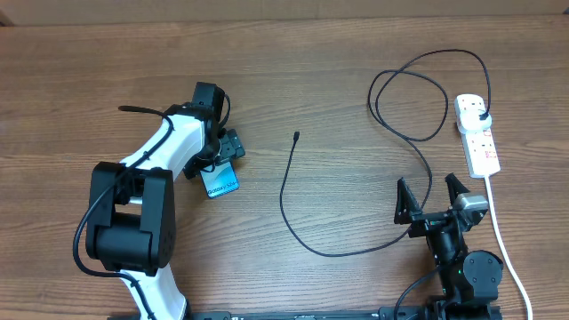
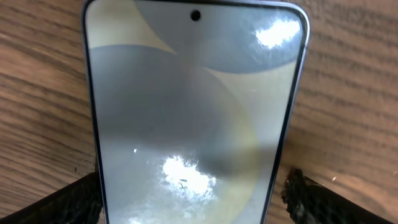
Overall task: Plug charger to phone and switch on socket
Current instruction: 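Lift the phone with the left gripper and tilt it upright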
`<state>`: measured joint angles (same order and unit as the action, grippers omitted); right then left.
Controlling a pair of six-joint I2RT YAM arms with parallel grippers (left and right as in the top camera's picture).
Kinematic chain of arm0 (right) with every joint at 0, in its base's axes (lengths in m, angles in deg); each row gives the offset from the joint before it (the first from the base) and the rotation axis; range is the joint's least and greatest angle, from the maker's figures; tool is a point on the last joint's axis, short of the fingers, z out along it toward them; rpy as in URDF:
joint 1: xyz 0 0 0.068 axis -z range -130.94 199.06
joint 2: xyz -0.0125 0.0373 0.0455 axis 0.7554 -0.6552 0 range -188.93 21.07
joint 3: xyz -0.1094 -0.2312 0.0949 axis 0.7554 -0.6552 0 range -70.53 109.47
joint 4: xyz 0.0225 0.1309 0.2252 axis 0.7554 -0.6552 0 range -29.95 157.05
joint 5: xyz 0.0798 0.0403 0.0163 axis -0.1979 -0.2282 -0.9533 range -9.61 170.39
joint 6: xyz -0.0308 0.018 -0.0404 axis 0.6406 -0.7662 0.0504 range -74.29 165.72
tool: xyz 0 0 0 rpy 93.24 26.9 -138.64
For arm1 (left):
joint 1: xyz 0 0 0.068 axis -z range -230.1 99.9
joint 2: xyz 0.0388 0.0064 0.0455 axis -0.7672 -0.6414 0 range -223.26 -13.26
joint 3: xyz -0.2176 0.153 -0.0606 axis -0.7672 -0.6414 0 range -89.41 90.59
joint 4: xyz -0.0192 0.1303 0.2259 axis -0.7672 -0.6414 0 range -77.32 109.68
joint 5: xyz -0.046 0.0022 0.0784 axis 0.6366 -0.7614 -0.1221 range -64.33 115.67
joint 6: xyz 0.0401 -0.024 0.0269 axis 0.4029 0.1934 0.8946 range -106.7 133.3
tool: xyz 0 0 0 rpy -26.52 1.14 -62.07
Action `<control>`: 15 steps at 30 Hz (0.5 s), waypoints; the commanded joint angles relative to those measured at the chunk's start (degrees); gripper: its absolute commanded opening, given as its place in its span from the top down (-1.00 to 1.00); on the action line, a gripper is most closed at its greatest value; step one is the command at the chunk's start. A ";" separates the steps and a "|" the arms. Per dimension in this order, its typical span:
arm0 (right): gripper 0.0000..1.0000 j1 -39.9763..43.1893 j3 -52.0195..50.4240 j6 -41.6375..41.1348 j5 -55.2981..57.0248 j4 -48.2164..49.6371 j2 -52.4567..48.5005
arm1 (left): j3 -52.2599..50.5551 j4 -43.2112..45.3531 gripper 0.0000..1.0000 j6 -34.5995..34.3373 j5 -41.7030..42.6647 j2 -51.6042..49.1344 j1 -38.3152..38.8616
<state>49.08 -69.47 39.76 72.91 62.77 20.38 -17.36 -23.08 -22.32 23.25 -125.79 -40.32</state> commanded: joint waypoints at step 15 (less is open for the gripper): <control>-1.00 0.37 -0.61 0.07 -0.11 0.31 0.52 | -0.66 1.07 -0.73 -7.63 0.31 -2.56 0.52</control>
<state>49.08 -69.47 39.74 72.91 62.75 20.38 -17.36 -21.40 -28.74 21.77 -125.79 -40.32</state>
